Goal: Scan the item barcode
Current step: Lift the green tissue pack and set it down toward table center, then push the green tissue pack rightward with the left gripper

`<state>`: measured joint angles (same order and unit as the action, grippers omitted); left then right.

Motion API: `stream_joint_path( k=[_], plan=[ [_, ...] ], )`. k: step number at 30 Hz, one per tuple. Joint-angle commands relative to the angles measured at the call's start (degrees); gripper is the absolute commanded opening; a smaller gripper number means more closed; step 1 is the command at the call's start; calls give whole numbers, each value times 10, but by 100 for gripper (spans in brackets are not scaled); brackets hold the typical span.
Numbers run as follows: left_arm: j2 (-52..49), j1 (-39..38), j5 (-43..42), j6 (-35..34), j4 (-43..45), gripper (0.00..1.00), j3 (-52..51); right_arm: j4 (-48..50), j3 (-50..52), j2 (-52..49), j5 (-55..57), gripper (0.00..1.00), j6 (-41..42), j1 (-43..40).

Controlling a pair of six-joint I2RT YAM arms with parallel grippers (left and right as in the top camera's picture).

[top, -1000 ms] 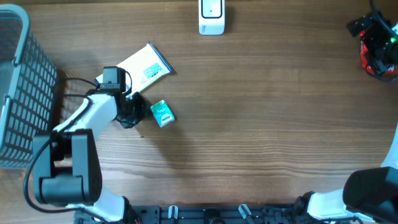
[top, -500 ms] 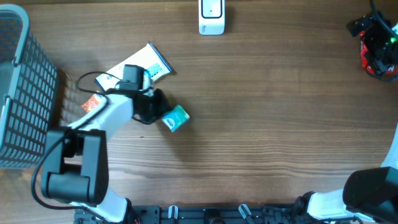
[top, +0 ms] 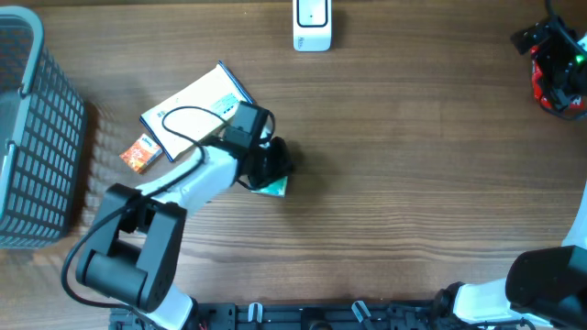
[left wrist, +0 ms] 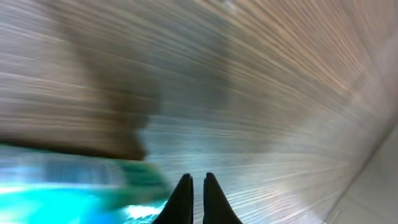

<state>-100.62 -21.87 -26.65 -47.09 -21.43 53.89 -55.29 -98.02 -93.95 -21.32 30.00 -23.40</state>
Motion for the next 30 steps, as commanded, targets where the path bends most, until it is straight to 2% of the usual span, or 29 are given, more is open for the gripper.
stream_joint_path(
  k=[1, 4, 8, 12, 15, 21, 30],
  plan=[
    [32, 81, 7, 50, -79, 4, 46, 0, 2, -4, 6, 100, 4, 2],
    [71, 133, 18, 105, -147, 4, 66, 0, 2, -4, 6, 100, 4, 2],
    [128, 185, 113, 111, -228, 4, 70, 0, 2, -4, 6, 100, 4, 2],
    [131, 191, 126, 111, -271, 4, 63, 0, 2, -4, 6, 100, 5, 2],
    [125, 171, 126, 106, -260, 4, 39, 0, 2, -4, 6, 100, 5, 2],
    [89, 110, 123, 69, -170, 4, -31, 0, 2, -4, 6, 100, 4, 2],
    [25, 55, 109, 29, -111, 4, -34, 0, 2, -4, 6, 100, 4, 2]
  ],
)
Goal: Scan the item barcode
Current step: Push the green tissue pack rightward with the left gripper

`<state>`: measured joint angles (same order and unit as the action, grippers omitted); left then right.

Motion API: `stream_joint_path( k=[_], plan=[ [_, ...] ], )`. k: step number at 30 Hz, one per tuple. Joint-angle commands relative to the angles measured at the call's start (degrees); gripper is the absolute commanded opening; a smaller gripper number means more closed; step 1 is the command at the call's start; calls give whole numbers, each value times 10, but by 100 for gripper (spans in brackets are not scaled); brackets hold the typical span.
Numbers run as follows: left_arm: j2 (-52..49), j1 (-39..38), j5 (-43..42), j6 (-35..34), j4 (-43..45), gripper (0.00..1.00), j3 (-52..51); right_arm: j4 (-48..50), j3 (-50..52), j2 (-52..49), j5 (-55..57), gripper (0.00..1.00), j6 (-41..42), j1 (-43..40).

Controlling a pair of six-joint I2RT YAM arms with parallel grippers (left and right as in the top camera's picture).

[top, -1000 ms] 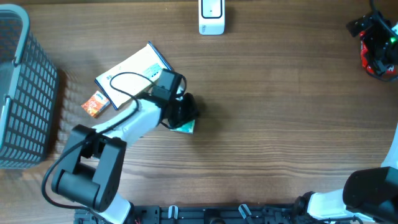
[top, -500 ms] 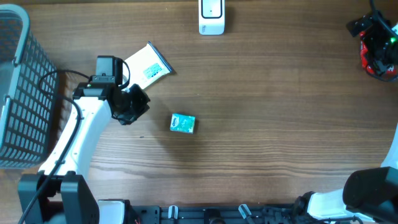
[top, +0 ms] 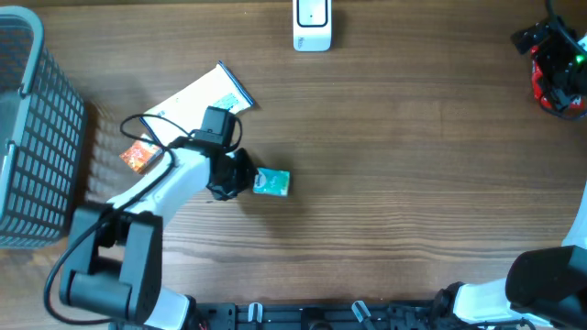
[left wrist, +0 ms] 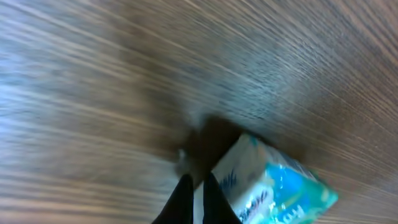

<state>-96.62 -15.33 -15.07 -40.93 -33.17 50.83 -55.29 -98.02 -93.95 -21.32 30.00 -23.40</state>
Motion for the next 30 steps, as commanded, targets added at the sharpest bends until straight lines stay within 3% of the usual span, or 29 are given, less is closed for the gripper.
stream_joint_path(
  k=[1, 6, 16, 24, 30],
  plan=[
    [-16, -13, -10, -34, 7, 4, -3, 0, 2, -4, 6, 100, 5, 2],
    [-16, -42, -64, -37, 9, 4, -3, 0, 2, -4, 6, 100, 5, 2],
    [-16, -127, -87, -169, 94, 4, -3, 0, 2, -4, 6, 100, 4, 2],
    [-17, -188, -58, -214, 210, 4, -3, 0, 2, -4, 6, 100, 4, 2],
    [-17, -233, -20, -243, 228, 4, -3, 1, 2, -4, 6, 100, 4, 2]
  ],
)
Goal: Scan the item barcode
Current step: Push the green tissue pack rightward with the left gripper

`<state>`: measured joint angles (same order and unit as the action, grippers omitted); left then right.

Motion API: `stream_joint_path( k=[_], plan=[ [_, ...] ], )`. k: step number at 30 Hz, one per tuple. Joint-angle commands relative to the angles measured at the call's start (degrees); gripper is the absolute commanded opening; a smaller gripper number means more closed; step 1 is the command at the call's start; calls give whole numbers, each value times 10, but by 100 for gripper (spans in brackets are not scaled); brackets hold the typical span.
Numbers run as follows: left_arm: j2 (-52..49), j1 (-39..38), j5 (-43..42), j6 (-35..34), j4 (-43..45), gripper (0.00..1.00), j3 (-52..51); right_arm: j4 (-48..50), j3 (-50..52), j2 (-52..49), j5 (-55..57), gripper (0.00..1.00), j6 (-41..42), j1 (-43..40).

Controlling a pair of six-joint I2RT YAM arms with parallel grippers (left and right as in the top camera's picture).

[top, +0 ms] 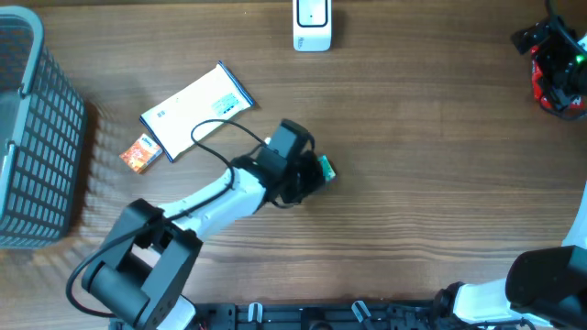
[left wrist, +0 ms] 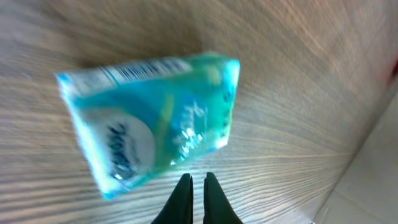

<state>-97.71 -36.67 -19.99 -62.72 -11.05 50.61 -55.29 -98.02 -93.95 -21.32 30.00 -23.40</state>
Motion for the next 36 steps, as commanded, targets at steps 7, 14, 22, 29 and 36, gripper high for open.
stream_joint_path(
  k=[7, 14, 22, 29, 36],
  plan=[
    [32, 27, 19, 94, -17, 4, 5, 1, 2, -4, 6, 100, 5, 2],
    [62, 145, 71, 203, -25, 4, 10, 1, 2, -4, 6, 100, 4, 2],
    [-23, 95, 90, 141, 22, 4, 10, 1, 2, -4, 6, 100, 5, 2],
    [-30, 82, 52, 111, 31, 4, 10, 2, 2, -4, 6, 100, 5, 2],
    [-31, 25, 49, 108, 16, 4, 10, 2, 2, -4, 6, 100, 4, 2]
  ],
)
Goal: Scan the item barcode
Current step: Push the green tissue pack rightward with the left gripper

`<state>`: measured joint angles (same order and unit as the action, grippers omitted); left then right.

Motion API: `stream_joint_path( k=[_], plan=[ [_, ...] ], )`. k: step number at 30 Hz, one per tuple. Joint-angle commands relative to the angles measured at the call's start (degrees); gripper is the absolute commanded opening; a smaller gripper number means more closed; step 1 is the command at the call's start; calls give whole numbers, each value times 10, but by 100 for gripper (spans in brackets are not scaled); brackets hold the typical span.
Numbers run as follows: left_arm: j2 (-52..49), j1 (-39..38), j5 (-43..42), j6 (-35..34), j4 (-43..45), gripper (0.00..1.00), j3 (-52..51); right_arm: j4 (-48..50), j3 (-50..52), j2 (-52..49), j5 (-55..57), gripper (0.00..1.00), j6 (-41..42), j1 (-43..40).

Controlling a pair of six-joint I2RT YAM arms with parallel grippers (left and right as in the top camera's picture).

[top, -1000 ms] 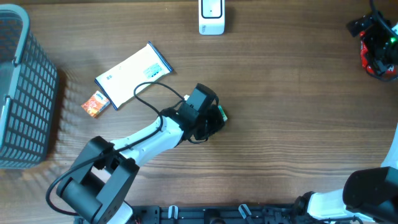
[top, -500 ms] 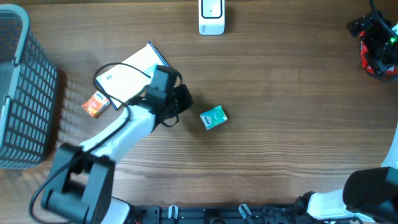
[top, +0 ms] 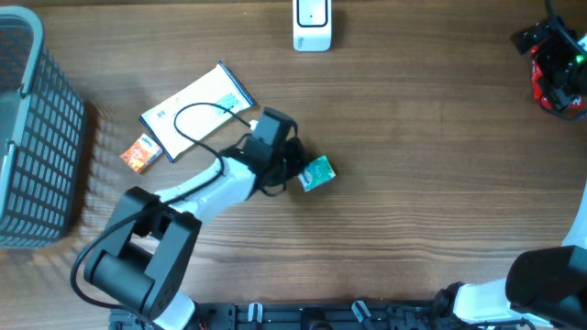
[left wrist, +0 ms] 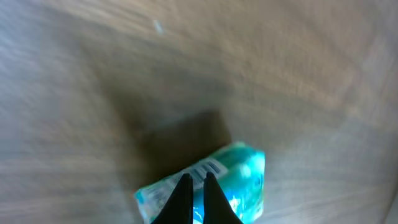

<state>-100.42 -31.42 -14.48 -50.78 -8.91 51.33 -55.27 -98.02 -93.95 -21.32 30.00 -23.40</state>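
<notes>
A teal tissue pack (top: 317, 172) lies on the wooden table (top: 431, 165), right of centre-left. My left gripper (top: 295, 171) is at its left edge, shut, with nothing between the fingers. In the left wrist view the shut tips (left wrist: 194, 178) sit over the pack (left wrist: 239, 180), whose barcode strip (left wrist: 208, 168) faces up just beyond them. The white scanner (top: 312, 24) stands at the far edge. My right arm's end (top: 553, 60) rests at the far right corner; its jaws cannot be made out.
A grey basket (top: 32, 137) fills the left edge. A white and blue flat packet (top: 195, 110) and a small orange packet (top: 139, 153) lie left of my left arm. Bare wood stretches between the tissue pack and the scanner.
My left wrist has drawn back a little to the left and far side. The tissue pack has shifted slightly and now lies under the shut fingertips instead of ahead of them.
My shut left gripper first covered the tissue pack near the table's middle-left. Then it stood just left of the pack. Later the pack lay further right with the gripper against it, and it now rests there with its barcode strip up.
</notes>
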Motion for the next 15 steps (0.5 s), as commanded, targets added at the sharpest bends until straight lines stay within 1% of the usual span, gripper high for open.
stream_joint_path(
  k=[1, 6, 11, 12, 13, 15],
  plan=[
    [-4, -34, -7, -16, -9, 4, 3, 1, 2, -4, 6, 100, 4, 2],
    [-4, -44, -14, -28, -14, 4, 3, 1, 2, -4, 6, 100, 4, 2],
    [-4, -45, -102, -90, -1, 4, 3, 1, 2, -4, 6, 100, 4, 2],
    [-4, -45, -130, -100, 13, 4, 3, 1, 2, -4, 6, 100, 4, 2],
    [-4, -45, -175, -102, 46, 4, 3, 1, 2, -4, 6, 100, 5, 2],
    [-4, -45, -211, -102, 78, 4, 3, 1, 2, -4, 6, 100, 4, 2]
  ],
)
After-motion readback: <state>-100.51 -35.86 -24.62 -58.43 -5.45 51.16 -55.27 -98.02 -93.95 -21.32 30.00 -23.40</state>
